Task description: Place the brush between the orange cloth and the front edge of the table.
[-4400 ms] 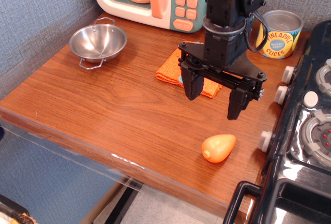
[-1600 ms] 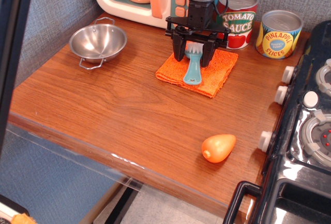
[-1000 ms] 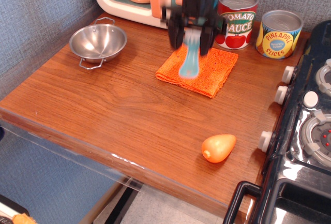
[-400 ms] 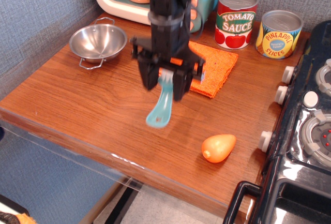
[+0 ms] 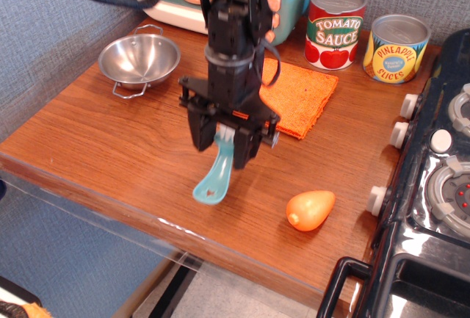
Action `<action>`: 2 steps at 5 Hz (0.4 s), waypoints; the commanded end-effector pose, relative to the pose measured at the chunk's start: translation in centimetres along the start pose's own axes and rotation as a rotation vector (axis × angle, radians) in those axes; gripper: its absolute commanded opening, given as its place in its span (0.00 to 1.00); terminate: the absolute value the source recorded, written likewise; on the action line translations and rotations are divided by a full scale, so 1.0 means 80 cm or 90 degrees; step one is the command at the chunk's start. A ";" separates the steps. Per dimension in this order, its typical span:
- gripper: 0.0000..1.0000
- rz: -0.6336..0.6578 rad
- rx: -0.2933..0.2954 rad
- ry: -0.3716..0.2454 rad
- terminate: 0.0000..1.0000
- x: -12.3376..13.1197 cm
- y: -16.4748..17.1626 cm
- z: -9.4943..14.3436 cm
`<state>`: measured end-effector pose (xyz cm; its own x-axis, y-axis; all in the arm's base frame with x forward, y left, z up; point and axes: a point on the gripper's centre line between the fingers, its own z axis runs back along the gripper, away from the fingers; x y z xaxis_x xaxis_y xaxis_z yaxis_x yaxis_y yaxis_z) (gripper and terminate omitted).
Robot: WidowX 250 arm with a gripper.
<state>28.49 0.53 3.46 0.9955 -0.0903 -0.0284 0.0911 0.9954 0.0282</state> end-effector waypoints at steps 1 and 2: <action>1.00 -0.013 0.003 0.014 0.00 -0.002 0.008 0.000; 1.00 -0.028 0.008 0.006 0.00 -0.002 0.005 0.009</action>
<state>27.68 0.48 2.42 0.9868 -0.1269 -0.1004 0.1307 0.9909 0.0320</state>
